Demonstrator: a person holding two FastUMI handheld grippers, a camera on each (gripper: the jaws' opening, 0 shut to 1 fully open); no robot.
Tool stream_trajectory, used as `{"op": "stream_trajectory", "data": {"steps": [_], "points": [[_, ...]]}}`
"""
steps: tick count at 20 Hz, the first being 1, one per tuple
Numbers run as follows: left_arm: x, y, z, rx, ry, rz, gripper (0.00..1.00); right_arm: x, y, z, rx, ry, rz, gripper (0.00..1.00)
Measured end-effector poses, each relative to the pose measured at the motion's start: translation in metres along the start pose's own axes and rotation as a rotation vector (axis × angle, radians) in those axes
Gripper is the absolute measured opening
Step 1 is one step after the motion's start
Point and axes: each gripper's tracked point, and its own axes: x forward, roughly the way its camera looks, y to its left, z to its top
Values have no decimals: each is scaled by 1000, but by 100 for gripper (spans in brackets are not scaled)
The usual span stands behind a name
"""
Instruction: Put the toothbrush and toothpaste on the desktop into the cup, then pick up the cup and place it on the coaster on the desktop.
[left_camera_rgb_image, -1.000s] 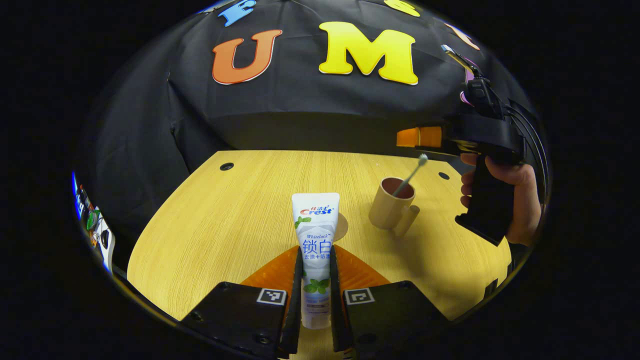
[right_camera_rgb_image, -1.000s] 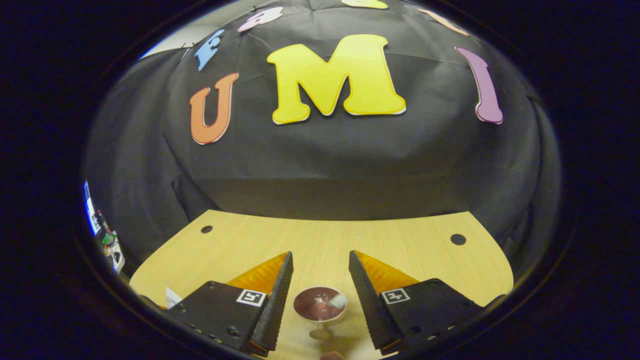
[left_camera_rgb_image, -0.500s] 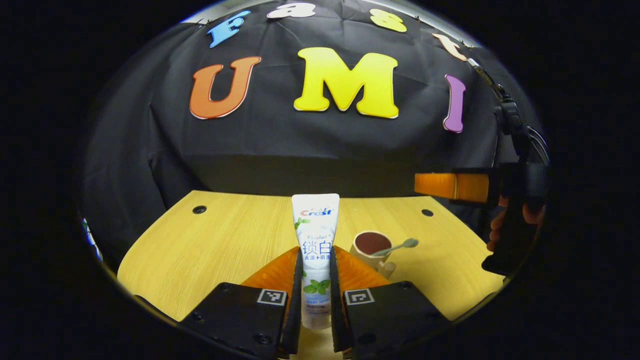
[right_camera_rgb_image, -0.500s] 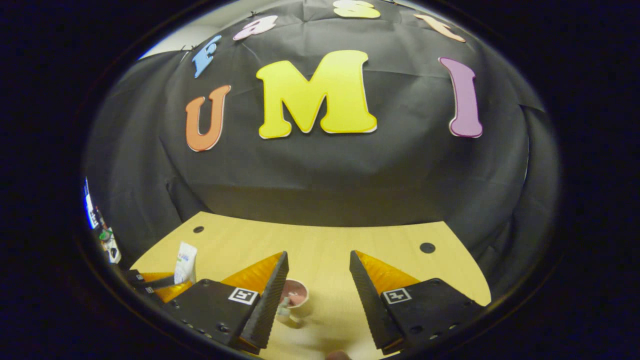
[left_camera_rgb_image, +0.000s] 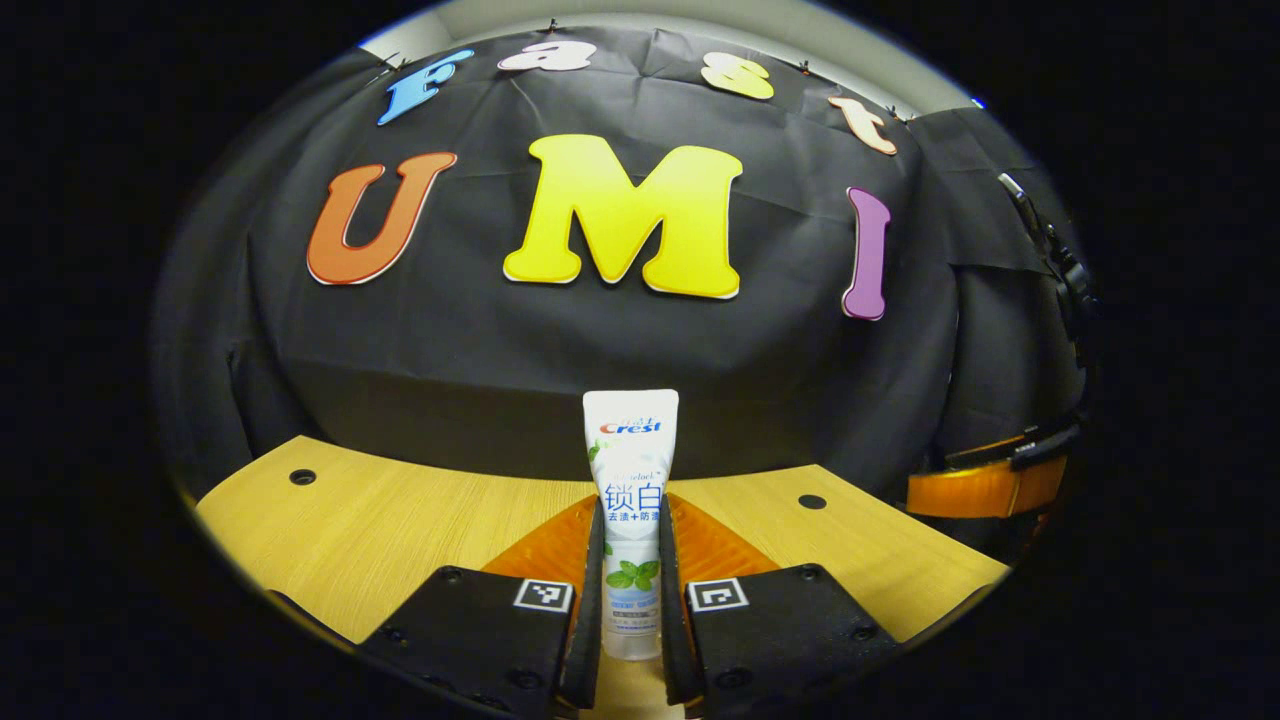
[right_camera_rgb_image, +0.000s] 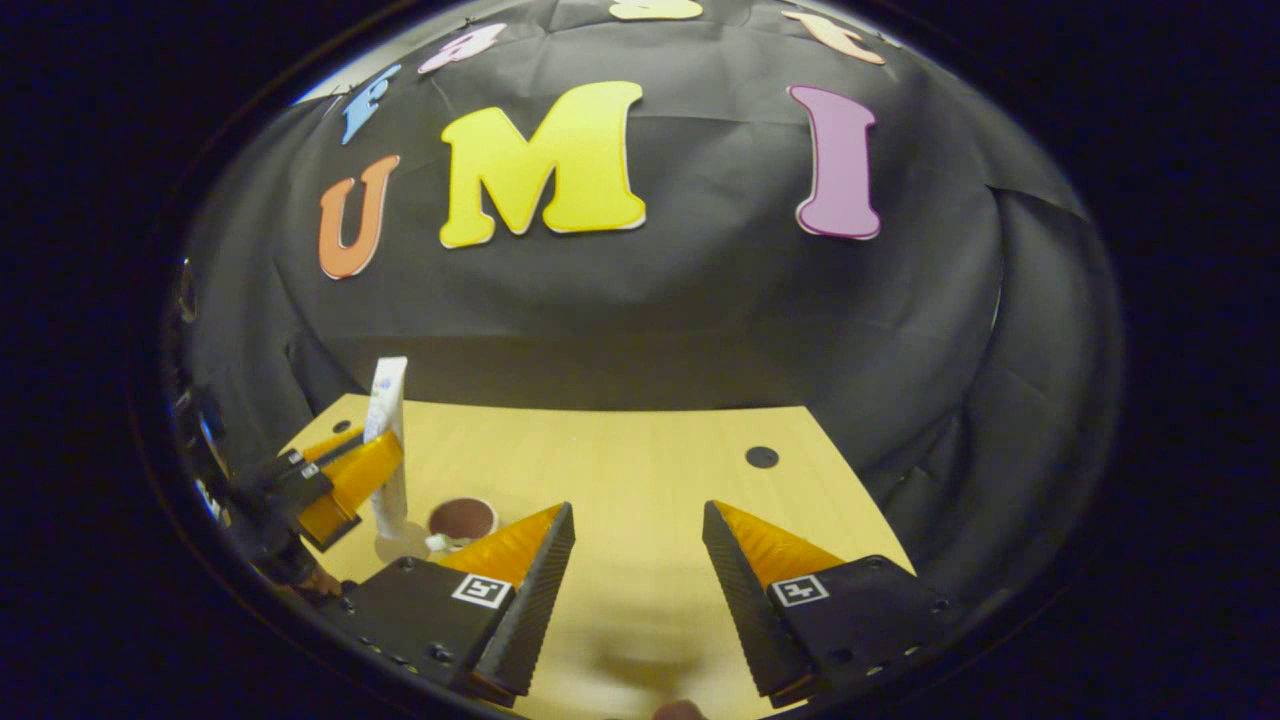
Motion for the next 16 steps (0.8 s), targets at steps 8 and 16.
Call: {"op": "stream_trajectory", "data": {"steps": [8, 16], "points": [[35, -17, 2, 23, -106, -51, 29, 2, -31, -51, 18, 114, -44, 79], [39, -14, -29, 36, -75, -41, 36, 8, -28, -61, 16, 129, -36, 80]]}}
